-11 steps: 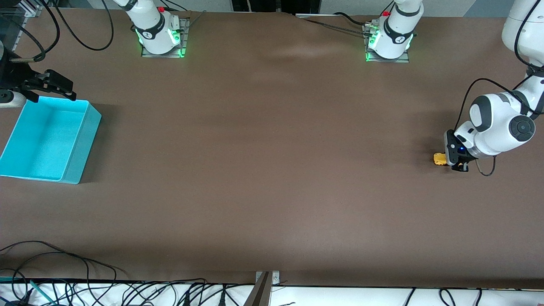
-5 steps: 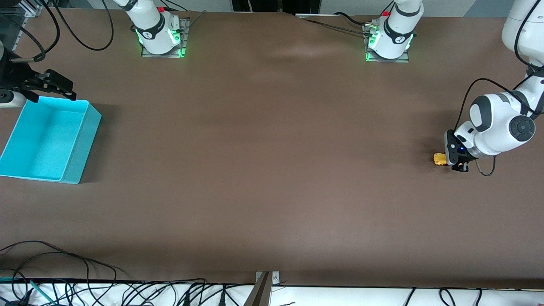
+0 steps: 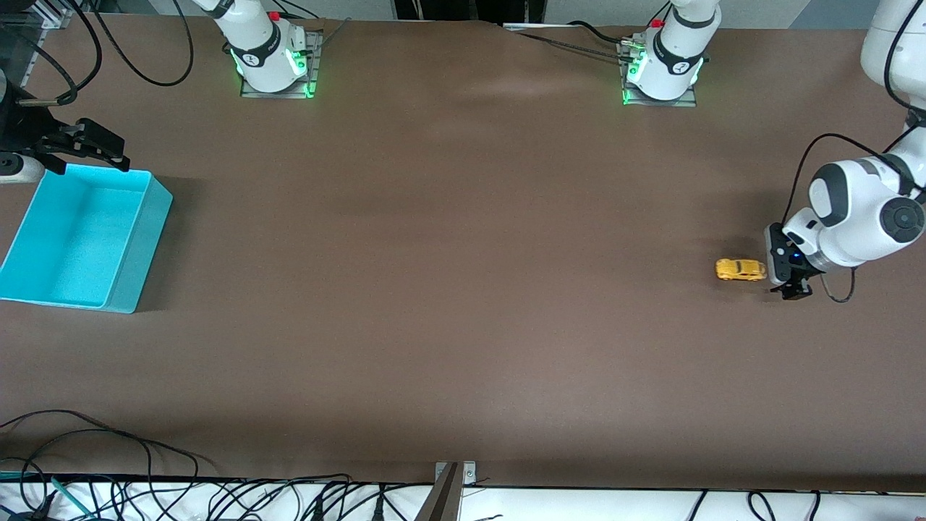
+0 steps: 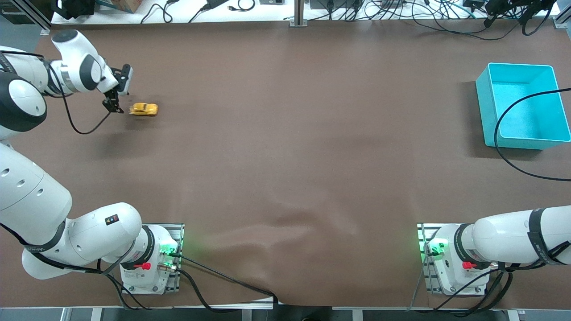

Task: Wind up and store yellow beetle car
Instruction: 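Open and raise the left gripper, letting the car roll away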

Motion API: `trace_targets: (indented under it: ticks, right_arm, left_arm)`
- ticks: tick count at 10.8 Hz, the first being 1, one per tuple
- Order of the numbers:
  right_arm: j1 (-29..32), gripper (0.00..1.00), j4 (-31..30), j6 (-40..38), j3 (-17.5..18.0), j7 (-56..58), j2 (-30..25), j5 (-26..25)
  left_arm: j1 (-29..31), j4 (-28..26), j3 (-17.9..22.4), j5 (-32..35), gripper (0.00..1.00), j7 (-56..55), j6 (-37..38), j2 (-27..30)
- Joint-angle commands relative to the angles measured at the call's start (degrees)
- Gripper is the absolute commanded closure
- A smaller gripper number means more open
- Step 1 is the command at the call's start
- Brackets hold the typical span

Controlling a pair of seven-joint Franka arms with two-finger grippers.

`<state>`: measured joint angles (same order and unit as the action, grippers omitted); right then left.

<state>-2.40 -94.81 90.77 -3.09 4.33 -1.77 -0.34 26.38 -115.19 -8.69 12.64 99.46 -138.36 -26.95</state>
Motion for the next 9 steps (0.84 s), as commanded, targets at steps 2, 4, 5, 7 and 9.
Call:
trace_targets:
  ticks: [2,4,5,7,9]
  right_arm:
    - [-0.1,0.00,1.1,-0.7,-0.3,0.8,0.4,1.0]
    - [-0.1,0.00,1.1,-0.8,-0.3,0.8,0.4,1.0]
    - [-0.1,0.00,1.1,-0.8,-0.3,0.8,0.4,1.0]
    - [-0.1,0.00,1.1,-0.8,-0.3,0.8,0.4,1.0]
    - [-0.1,0.00,1.1,-0.7,-0.3,0.8,0.4,1.1]
  left_arm:
    - [0.2,7.7,-1.9,0.8,0.00,-1.8,19.5,6.7]
    - [0.2,13.6,-1.9,-2.2,0.00,-3.7,28.3,7.5]
    - [0.3,17.2,-1.9,-4.4,0.00,-5.4,32.2,7.5]
    - [0.1,23.9,-2.0,-4.6,0.00,-9.6,39.8,7.5]
    - [0.1,29.3,-5.2,-6.2,0.00,-15.1,47.4,7.6]
